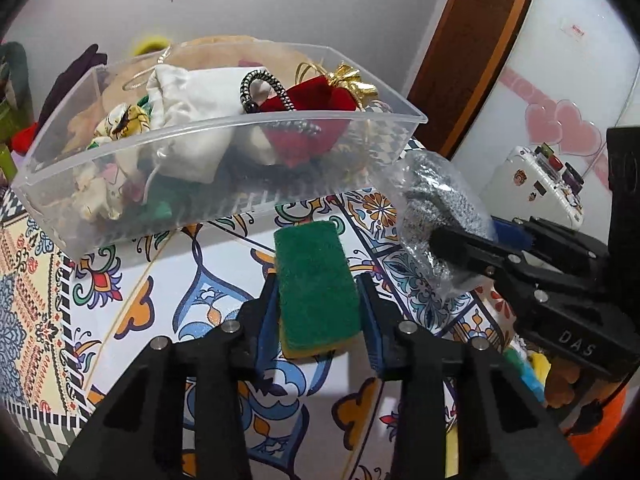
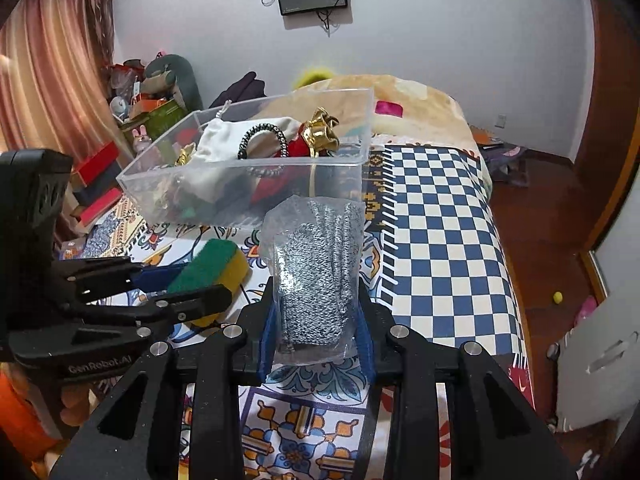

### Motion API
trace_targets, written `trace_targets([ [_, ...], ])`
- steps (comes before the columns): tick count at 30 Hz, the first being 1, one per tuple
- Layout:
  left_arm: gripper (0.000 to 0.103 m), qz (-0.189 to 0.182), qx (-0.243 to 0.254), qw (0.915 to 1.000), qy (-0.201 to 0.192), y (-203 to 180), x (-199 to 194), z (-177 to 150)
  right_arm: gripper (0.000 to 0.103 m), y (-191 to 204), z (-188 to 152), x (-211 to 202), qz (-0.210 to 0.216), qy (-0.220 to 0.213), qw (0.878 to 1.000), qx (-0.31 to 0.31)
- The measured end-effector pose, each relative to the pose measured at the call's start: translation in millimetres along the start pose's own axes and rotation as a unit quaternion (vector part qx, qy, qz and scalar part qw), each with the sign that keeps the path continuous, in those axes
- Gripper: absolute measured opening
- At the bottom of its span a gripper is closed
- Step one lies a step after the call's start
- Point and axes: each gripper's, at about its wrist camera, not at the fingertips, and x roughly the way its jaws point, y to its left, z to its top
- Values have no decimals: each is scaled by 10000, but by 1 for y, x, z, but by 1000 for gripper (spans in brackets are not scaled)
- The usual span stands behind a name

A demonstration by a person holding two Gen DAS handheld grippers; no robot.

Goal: Organize soft objects
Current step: 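Grasp the yellow-green sponge with the left tool while the right tool grasps the silver glittery bag, then place the sponge and silver bag into the clear box and open both tools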

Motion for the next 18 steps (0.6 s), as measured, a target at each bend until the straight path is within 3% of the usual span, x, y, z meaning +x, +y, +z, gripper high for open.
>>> trace_targets([
  [9,36,230,-95,9983,-533,13,-39,12,30,11,15,-12,72,-264,9994,-197],
  [18,36,618,-62,9899,-1275,30,-89,31,30,20,50,-23,220,-784,9964,-253],
])
